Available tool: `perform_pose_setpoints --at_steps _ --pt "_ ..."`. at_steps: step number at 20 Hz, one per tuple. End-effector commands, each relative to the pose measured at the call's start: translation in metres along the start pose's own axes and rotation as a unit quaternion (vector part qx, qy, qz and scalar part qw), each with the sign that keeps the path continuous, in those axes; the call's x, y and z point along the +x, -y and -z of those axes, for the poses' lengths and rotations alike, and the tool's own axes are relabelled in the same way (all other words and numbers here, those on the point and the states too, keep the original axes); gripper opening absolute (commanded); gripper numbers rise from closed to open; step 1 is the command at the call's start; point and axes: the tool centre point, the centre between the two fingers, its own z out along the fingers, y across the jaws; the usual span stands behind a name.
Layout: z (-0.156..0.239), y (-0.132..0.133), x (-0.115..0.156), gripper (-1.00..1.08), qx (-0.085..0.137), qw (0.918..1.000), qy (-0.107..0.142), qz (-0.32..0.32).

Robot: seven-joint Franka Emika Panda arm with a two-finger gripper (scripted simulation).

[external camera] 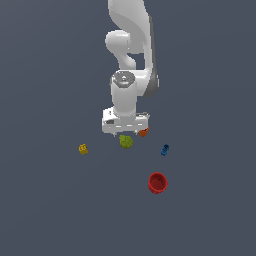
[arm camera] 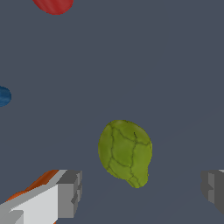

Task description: Pick up a designated object from a clutter of objects.

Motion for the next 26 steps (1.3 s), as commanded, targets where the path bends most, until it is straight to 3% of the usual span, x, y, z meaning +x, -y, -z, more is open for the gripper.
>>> perform_pose_setpoints --at_steps 1,12,26 --pt "-0.008 0.002 -0.005 1.0 0.0 1.0 0.0 0.005" --pt "-0.019 0.003 -0.01 1.0 0.001 1.0 0.001 0.009" --pt "-0.065 0.003 -0.011 1.0 0.001 1.0 0.001 0.009"
